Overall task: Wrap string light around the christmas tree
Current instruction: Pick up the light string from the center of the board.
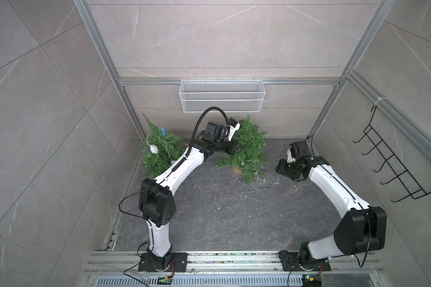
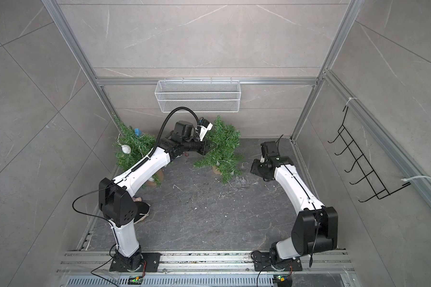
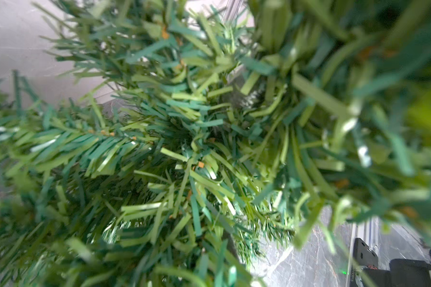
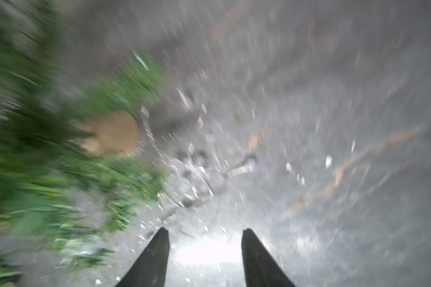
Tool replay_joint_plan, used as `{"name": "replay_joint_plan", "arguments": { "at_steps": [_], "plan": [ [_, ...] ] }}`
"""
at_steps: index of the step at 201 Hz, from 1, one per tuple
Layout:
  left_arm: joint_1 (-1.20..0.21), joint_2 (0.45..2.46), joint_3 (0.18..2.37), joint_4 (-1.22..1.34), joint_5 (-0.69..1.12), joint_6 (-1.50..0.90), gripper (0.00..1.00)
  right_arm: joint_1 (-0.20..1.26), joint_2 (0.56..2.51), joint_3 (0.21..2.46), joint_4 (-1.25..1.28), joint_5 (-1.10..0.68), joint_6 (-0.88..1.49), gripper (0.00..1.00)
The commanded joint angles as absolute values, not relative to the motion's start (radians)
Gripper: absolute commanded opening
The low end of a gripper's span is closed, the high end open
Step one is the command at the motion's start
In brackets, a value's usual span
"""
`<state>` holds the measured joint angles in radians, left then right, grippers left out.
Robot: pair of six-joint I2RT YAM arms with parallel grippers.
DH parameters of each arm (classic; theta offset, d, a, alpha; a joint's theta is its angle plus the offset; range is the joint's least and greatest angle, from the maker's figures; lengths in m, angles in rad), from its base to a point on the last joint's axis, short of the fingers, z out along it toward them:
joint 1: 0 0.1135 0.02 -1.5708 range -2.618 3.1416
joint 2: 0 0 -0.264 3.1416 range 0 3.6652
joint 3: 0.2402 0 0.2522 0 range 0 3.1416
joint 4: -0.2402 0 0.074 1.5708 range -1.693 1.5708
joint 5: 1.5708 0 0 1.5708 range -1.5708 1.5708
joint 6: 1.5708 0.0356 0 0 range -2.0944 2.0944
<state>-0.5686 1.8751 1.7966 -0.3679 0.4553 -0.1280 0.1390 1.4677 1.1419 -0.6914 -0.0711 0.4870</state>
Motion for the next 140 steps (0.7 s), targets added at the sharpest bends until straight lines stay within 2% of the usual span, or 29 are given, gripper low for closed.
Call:
{"name": "replay_joint_plan", "arguments": {
  "at_steps": [1,44,91,125,140],
  "plan": [
    [-0.567,1.805,1.795,-0.32,0.498,-0.163,0.0,0.172,1.411,1.025,-0.549,-0.111,0.626,0.57],
    [-0.567,1.833,1.825,-0.325,0.487,-0.165,0.0,0.317,1.5,0.896,-0.363,-0.11,0.784,0.63],
    [-0.568,1.864,1.86,-0.339,0.483,-0.164,0.0,0.331,1.63,0.892,-0.186,-0.058,0.842,0.61],
    [-0.567,1.879,1.88,-0.348,0.468,-0.152,0.0,0.339,1.705,0.874,-0.137,-0.069,0.902,0.52],
    [-0.567,1.884,1.889,-0.349,0.463,-0.146,0.0,0.339,1.732,0.861,-0.137,-0.068,0.896,0.39]
  ]
}}
